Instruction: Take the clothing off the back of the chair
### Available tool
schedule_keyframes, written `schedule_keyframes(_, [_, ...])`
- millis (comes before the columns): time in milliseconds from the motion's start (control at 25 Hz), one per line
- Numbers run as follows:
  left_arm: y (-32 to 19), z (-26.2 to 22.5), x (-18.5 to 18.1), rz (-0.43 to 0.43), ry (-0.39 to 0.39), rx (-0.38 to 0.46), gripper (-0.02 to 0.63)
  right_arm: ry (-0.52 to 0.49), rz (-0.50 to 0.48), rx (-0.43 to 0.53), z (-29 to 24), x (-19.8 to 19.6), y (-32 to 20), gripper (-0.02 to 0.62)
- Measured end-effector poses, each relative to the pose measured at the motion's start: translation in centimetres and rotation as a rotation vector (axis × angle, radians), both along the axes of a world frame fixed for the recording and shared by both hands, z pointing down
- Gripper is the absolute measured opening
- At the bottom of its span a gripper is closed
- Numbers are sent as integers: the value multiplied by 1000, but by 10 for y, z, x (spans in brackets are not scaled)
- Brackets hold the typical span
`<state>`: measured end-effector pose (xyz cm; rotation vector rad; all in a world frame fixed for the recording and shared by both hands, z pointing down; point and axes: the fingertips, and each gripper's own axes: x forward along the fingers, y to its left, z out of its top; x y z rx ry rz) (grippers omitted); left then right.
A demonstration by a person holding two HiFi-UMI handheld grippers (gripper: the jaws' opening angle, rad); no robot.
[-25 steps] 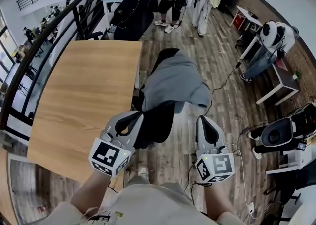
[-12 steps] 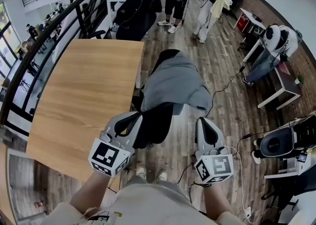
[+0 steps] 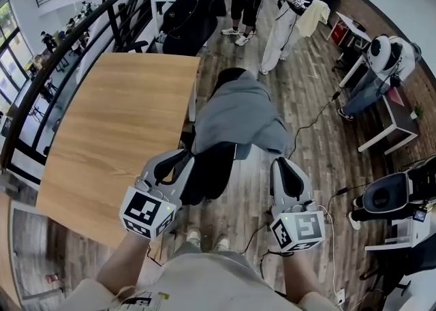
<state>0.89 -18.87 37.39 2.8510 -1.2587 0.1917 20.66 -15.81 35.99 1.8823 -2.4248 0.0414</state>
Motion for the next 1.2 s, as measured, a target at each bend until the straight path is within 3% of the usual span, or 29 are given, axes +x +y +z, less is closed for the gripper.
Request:
schedule_keyframes(360, [-32, 25, 2, -1, -95, -18, 119, 97, -98, -31, 2, -11, -26, 228])
schedule_keyframes(640, [-59, 68, 8, 24, -201, -57, 175, 244, -129, -108, 38, -9, -49, 356])
schedule_keyframes(1200, [-119, 137, 33, 114, -285, -134, 231, 347, -114, -227, 110, 8, -118, 426])
